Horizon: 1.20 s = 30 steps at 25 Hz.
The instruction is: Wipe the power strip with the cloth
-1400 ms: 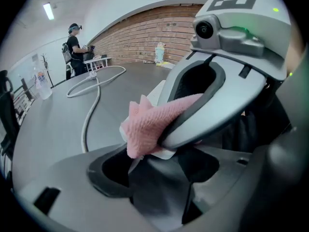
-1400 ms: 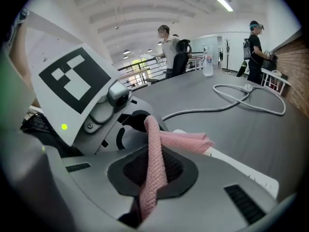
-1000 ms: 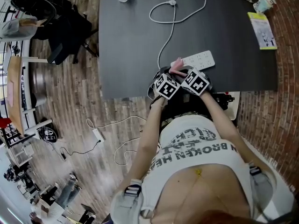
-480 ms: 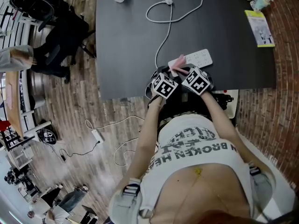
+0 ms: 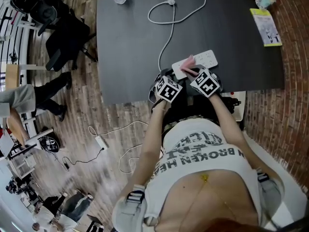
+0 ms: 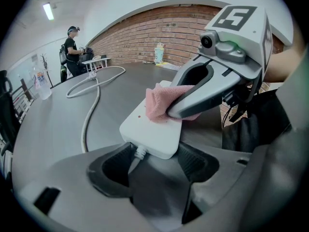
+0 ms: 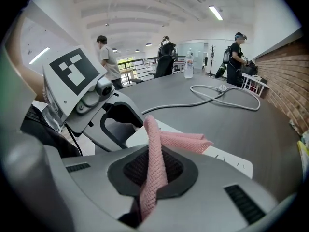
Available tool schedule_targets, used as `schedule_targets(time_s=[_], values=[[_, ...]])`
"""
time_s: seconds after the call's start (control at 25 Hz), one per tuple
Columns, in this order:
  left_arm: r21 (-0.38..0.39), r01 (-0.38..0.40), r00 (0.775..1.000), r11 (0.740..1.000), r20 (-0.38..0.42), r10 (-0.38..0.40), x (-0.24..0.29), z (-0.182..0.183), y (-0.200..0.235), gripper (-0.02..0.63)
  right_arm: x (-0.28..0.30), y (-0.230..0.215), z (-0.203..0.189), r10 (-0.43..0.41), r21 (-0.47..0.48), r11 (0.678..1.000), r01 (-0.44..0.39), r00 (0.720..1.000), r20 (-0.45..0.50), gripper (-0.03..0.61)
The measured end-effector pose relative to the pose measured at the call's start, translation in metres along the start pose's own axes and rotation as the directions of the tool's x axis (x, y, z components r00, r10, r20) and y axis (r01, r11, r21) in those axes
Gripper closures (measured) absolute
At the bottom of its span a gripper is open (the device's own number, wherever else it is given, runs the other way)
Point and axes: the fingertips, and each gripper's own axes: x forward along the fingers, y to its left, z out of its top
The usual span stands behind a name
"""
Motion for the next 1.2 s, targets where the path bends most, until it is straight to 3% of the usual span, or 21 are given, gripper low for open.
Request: schedule_targets(time_s=[0.48, 1.2], values=[[0.002, 0.001, 1.0, 1.0, -0.001, -0.001, 0.0, -0.001, 0.001, 0.33, -0.016, -0.031, -0.016, -0.076, 0.078, 0.994, 0.076, 0.997, 0.003, 0.562], [0.004, 0.003, 1.0, 1.0, -0.001, -0.003, -0.001, 0.0, 0.002, 0.33, -0.03, -0.057, -0.03, -0.139, 0.116, 0.983, 0.142, 0.99, -0.032, 0.562]])
